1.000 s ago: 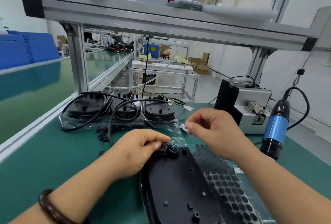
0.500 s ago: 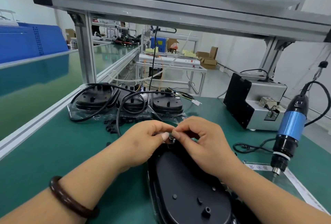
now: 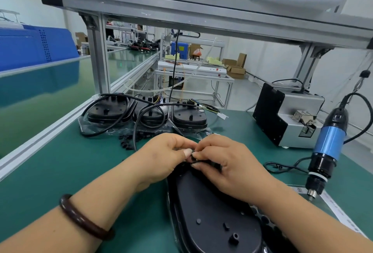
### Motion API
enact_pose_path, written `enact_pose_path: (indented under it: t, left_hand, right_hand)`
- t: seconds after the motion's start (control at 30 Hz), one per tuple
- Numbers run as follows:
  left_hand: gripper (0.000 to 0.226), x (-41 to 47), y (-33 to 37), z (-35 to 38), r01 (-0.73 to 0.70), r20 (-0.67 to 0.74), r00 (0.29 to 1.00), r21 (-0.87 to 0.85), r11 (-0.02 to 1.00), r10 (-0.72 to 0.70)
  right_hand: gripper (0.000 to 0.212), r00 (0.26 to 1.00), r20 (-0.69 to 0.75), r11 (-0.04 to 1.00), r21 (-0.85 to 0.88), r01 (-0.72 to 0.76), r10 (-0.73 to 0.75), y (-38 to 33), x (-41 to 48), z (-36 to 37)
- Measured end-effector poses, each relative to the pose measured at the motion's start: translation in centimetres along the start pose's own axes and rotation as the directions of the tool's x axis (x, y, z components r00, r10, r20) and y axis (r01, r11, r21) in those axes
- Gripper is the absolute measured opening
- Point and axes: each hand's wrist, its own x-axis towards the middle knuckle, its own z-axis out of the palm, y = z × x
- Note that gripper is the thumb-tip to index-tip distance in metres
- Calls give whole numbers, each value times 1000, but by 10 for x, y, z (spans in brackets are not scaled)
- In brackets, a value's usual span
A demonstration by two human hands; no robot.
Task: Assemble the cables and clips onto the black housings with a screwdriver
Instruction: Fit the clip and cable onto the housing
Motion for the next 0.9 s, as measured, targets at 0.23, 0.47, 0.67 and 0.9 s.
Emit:
enact_pose_path:
  t: [0.23,0.47,0.67,0.9]
  left_hand:
    - [27,-1,5,-8,-79,-37,995,264,961,92]
    - [60,-10,6,-11,-148,144,986,493,857,88]
    - [52,-8,-3,-11,-101,124,991,427,898,53]
    - [31,-9,-8,-10,-111,100,992,348,931,81]
  right_hand:
    - [5,1000,-2,999,31,14,-14,4,5,3]
    - [5,998,36,991,120,-50,46,8,8,4]
    - [8,996,50,986,148,-83,76,7,11,5]
    - [10,994,107,999,51,9,-14,3,10,0]
